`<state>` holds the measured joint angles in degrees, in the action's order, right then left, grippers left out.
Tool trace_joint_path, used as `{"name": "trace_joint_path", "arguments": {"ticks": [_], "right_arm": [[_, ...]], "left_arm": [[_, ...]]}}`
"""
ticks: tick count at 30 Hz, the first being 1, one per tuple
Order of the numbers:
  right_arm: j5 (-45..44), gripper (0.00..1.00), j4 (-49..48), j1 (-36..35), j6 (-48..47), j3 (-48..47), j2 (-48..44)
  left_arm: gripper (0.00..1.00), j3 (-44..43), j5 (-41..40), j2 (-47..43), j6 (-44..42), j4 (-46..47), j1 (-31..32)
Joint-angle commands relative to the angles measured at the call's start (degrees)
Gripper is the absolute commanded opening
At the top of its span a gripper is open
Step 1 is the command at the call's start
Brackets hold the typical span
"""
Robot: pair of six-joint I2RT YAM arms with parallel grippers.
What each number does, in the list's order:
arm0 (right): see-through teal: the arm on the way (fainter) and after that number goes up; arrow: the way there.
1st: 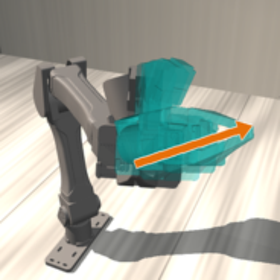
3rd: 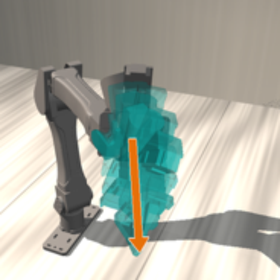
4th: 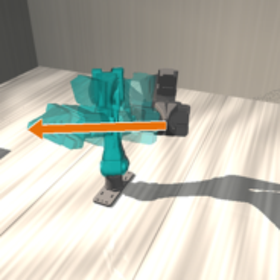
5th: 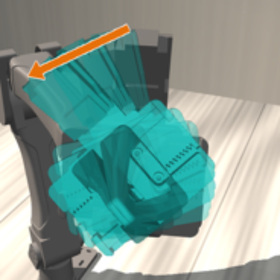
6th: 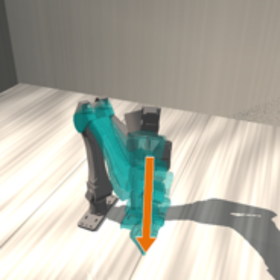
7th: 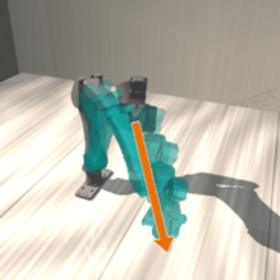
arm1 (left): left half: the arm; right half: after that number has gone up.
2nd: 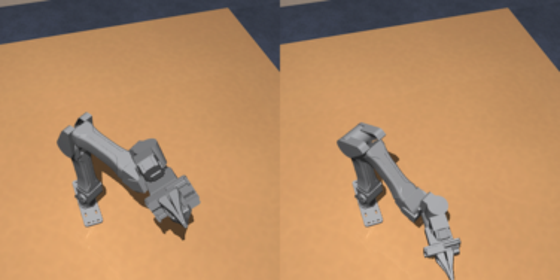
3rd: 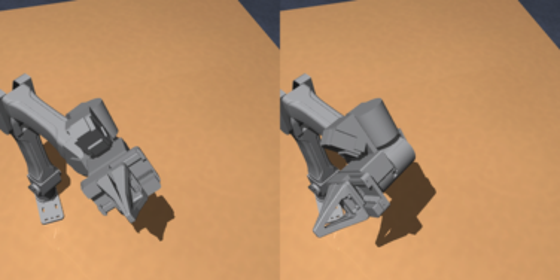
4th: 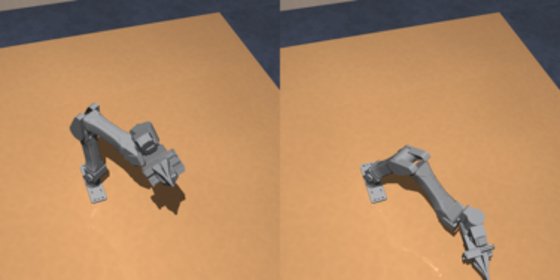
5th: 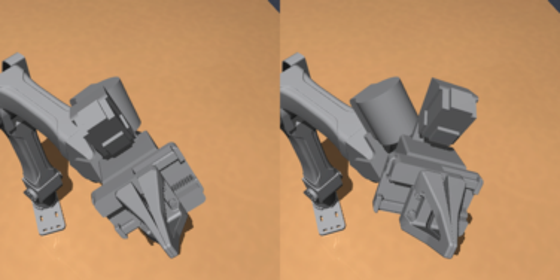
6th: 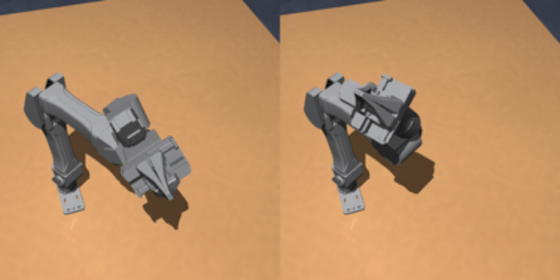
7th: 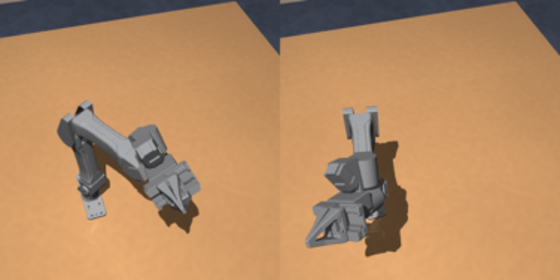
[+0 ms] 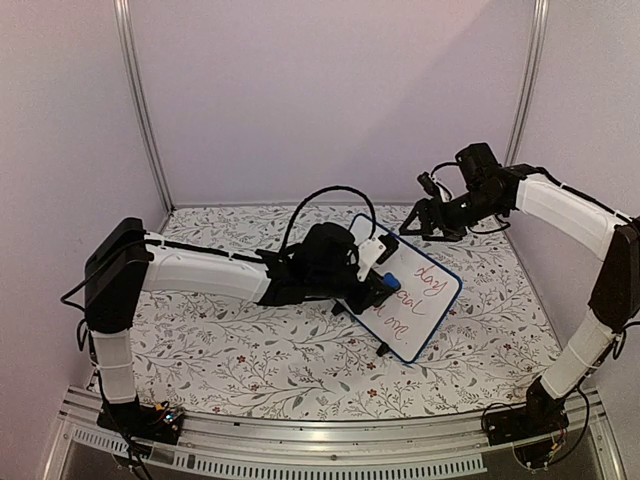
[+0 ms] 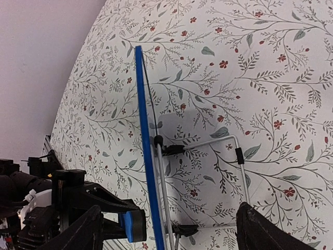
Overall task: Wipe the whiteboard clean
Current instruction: Erase the whiteboard from the whiteboard stand.
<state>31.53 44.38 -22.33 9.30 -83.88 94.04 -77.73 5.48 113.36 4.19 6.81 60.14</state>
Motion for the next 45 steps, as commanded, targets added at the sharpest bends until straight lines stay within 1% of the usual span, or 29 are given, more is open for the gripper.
{"name": "trace_joint_path", "arguments": {"ticks": [1,6,9,13,16,21,24,29,37,45], "right_arm": [[1.4,0.86,-5.7,5.5,4.6,3.4,-4.4],[0.5,0.85,-8.8,11.7,7.9,7.3,-5.4],[1.2,0.75,-10.5,14.2,8.9,9.9,-4.0],[3.1,0.62,-13.6,14.7,9.4,13.4,-1.1],[4.6,0.6,-16.3,14.7,10.4,16.0,1.4],[7.9,0.53,-20.6,14.7,12.4,20.6,4.5],[8.1,0.49,-22.7,14.3,12.7,23.3,5.8],[8.3,0.47,-25.4,12.7,13.5,26.4,7.7],[7.1,0.42,-27.8,9.4,14.9,28.7,11.1],[6.0,0.43,-29.5,5.5,16.5,32.0,11.1]], "left_arm": [[0.0,1.2,-0.3,-3.0,0.7,1.3,-0.3],[0.0,2.5,-0.5,-4.2,1.3,1.5,-0.2],[0.0,3.2,-0.7,-5.3,1.5,1.4,-0.3],[0.0,4.3,-1.2,-7.1,1.5,1.1,-0.2],[0.0,5.3,-1.7,-8.4,1.7,0.6,-0.3],[0.0,7.0,-2.5,-9.9,2.1,0.2,-0.3],[0.0,7.7,-2.9,-10.5,2.2,-0.1,-0.3],[0.0,7.8,-3.2,-11.2,2.2,-0.3,-0.3],[0.0,8.5,-3.8,-12.3,2.4,-0.4,-0.3],[0.0,9.9,-3.5,-14.3,3.4,-0.6,0.1]]}}
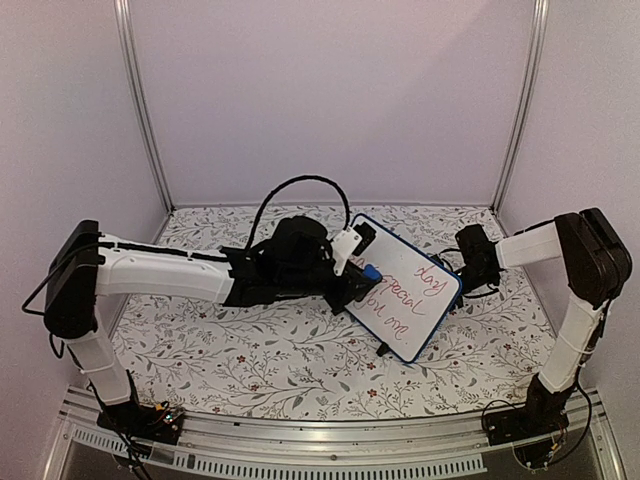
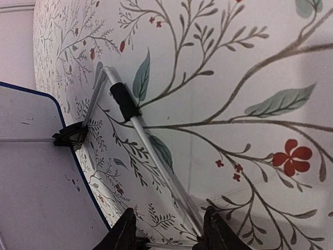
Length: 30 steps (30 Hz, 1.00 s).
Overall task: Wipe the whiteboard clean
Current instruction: Erase the whiteboard from the whiteboard stand.
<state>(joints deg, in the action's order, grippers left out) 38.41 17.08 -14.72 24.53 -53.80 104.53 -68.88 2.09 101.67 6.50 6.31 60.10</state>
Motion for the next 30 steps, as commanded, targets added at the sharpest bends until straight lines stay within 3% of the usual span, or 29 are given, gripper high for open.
{"name": "trace_joint_path", "arguments": {"ticks": [1,12,18,23,30], "right_arm": [[-1.0,0.43,-2.7,-2.8,1.6,2.4,0.6],[-2.1,0.44,-6.1,-8.9,6.7,6.2,-1.5],[-5.7,0.54,-1.4,-7.2,7.8,4.8,-7.2],[-6.8,0.6,9.3,-1.9,3.1,-4.8,-11.1],[-7.8,0.61,30.9,-0.7,-9.7,-28.7,-8.2]], "left_arm": [[0.0,1.2,-0.2,-3.0,1.3,-0.1,0.4],[0.0,3.3,-1.9,-6.0,2.5,-0.4,2.8],[0.0,3.3,-2.0,-6.3,2.1,-1.1,3.3],[0.0,2.6,-1.9,-5.8,0.7,-1.4,3.3],[0.0,0.2,-1.5,-3.6,-1.4,-1.7,3.3]]}}
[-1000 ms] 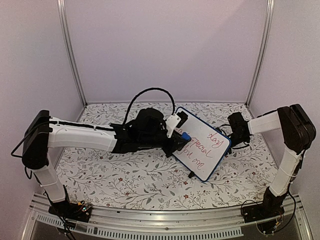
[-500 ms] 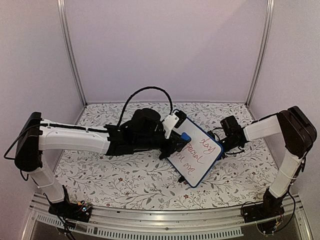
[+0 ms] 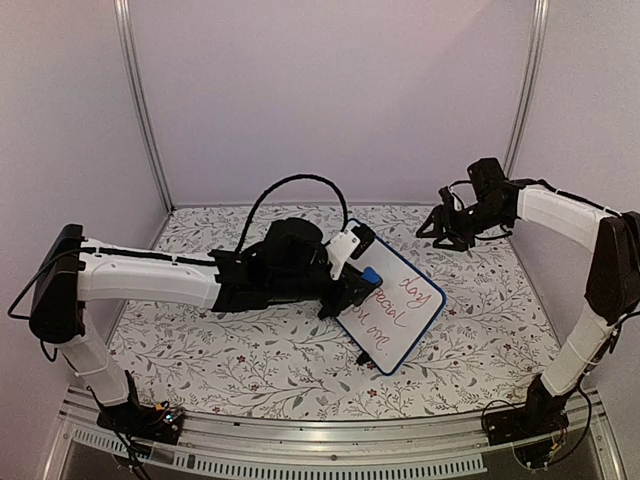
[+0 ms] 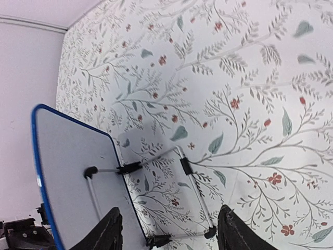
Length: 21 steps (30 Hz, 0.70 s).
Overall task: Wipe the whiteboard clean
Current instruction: Erase the whiteboard from the whiteboard stand.
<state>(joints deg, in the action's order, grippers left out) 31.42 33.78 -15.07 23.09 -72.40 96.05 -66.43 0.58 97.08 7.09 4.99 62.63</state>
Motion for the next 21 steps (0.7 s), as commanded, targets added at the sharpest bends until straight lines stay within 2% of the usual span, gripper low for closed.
{"name": "trace_joint_path", "arguments": {"ticks": [1,7,16,21], "right_arm": [[-0.8,0.61,16.2,-0.4,-10.0,-13.0,0.9],[2.2,0.61,20.3,-1.1,-12.3,-22.3,2.2],[2.7,0.61,20.6,-10.7,-16.7,-21.5,2.2],[3.6,0.61,18.3,-11.6,-16.5,-19.2,1.9]], "left_arm": [[0.0,-2.6,0.1,1.3,-2.2,-0.4,0.8],[0.0,-5.2,0.7,4.5,-2.8,-1.0,0.6],[0.0,-7.0,1.1,6.7,-2.6,-0.7,0.4],[0.0,-6.3,0.6,6.6,-2.3,-0.6,0.3]]}}
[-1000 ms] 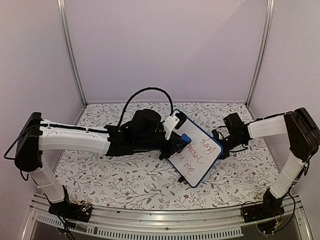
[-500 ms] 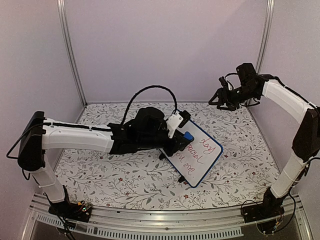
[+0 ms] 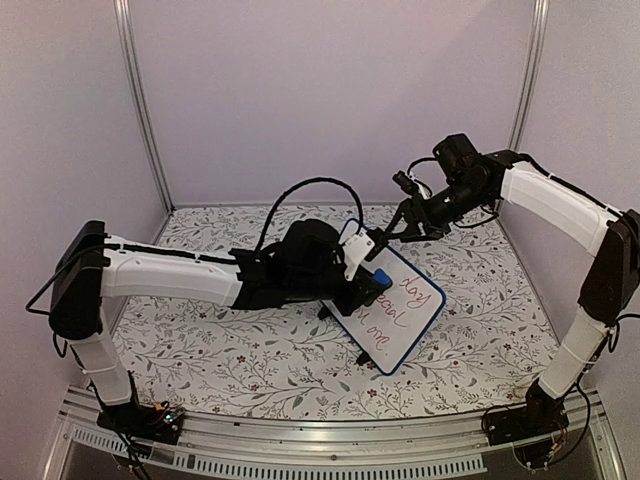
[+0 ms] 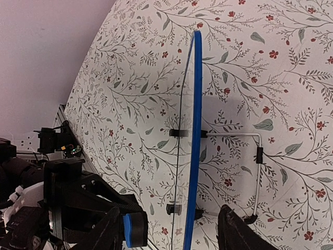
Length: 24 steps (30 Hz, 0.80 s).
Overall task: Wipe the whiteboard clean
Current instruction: Erase the whiteboard from the whiteboard stand.
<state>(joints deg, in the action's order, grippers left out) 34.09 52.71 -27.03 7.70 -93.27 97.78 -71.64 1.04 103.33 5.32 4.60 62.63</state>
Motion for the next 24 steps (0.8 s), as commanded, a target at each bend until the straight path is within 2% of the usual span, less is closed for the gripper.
{"name": "trace_joint_path", "arguments": {"ticks": [1,12,24], "right_arm": [[1.0,0.61,-1.0,0.3,-1.2,1.9,0.1],[0.0,0.62,-0.8,0.3,-2.2,1.2,1.6],[-0.3,0.63,0.0,0.4,-2.8,0.7,2.0]], "left_arm": [[0.0,-1.0,0.0,0.3,-0.5,-0.4,0.3],[0.0,-1.8,0.7,0.5,-1.3,-1.6,0.3],[0.0,-7.4,2.2,5.3,-1.1,-0.9,0.2]]}}
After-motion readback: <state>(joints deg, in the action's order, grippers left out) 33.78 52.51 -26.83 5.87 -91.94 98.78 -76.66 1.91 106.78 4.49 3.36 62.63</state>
